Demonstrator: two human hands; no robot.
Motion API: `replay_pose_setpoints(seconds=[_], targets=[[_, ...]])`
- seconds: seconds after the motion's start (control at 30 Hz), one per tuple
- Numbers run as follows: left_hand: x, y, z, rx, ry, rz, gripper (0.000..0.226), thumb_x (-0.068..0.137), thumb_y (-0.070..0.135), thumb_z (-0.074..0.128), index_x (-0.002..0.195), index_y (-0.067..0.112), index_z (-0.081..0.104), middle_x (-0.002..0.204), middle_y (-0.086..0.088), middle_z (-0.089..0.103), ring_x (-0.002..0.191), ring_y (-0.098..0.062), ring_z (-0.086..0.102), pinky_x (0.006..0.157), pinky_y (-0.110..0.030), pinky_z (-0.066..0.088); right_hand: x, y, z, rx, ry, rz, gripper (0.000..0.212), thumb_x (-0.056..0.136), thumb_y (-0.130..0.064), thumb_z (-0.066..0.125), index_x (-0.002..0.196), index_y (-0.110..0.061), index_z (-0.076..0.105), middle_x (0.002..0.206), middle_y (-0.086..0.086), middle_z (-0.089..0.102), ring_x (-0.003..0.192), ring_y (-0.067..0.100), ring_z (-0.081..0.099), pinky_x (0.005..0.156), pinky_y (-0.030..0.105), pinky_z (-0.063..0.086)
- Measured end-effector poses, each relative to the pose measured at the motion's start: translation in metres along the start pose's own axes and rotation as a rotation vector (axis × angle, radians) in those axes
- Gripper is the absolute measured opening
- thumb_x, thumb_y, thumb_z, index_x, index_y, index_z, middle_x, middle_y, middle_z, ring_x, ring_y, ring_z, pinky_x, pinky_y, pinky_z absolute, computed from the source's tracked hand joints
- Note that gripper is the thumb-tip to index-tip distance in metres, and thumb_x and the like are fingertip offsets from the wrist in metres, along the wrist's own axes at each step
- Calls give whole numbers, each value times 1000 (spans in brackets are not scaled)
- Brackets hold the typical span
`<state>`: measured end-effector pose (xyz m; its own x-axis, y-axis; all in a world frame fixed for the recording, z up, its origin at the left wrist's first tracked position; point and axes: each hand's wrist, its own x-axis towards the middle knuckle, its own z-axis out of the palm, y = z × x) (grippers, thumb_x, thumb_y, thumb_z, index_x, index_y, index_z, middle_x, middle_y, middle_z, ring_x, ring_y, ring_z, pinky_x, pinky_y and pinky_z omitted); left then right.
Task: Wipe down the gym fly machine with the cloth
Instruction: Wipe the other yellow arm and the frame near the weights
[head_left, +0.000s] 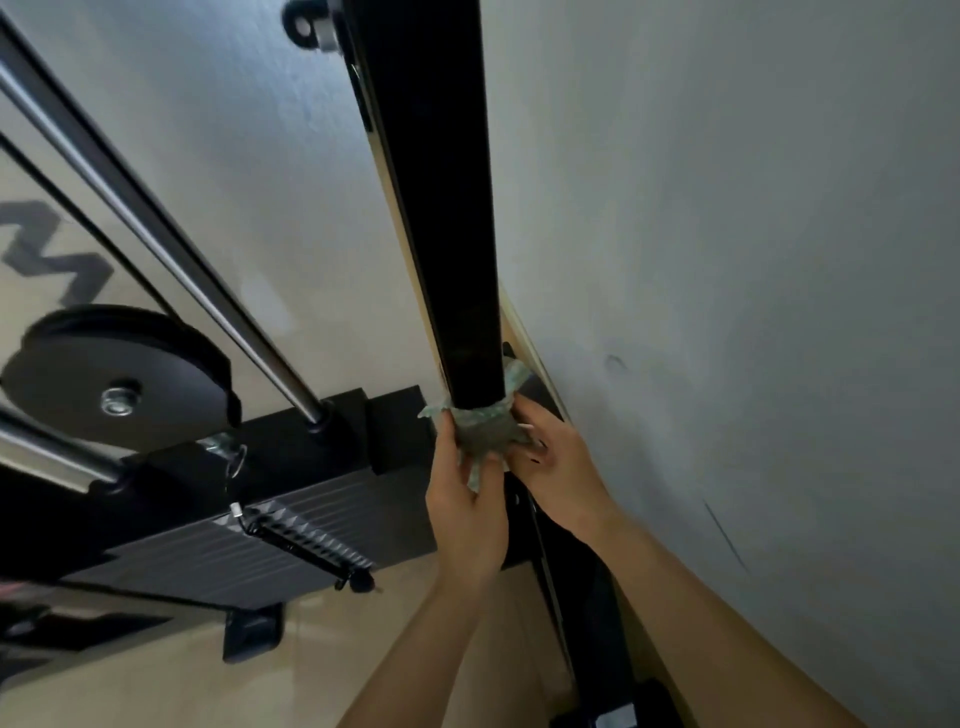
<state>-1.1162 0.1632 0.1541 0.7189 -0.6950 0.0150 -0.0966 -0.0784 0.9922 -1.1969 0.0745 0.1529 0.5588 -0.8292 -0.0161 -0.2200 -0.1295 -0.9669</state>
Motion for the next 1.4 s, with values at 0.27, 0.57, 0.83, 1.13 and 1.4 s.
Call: replay_pose_setpoints(seconds=[0.27,0.57,0.83,1.13,1.4], targets=[[-10,-80,1,38,-40,108,61,100,9,59,153,32,37,119,41,61,113,8,61,89,-8,48,13,59,-4,48,-86,-169,45,96,0,59,135,-24,63,120,-5,72,109,15,70,97,41,57],[-4,-104,2,118,294,186,14,90,14,75,104,16,78,87,13,74,79,0,70,78,-29,60,12,71,-15,-113,-11,-161,16,94,-6,66,94,-17,78,76,9,71,72,14,66,72,38,58],[-20,-95,14,92,113,269,7,85,18,80,88,23,78,77,18,73,70,-1,69,66,-10,50,-6,57,-68,-522,84,-176,6,86,-16,72,88,-18,77,68,-1,68,63,16,64,64,32,55],[-25,-117,30,133,188,17,18,83,18,81,95,16,67,94,1,63,77,-7,61,75,-27,53,-36,94,-47,-469,57,-144,55,86,-11,76,137,-24,61,127,-10,59,118,8,56,99,34,54],[-27,-133,40,139,8,271,36,88,4,75,121,18,71,122,2,61,109,8,56,89,-18,54,-27,114,-45,-546,-58,-221,71,86,-5,75,148,-26,49,152,-16,38,140,7,34,113,14,33]])
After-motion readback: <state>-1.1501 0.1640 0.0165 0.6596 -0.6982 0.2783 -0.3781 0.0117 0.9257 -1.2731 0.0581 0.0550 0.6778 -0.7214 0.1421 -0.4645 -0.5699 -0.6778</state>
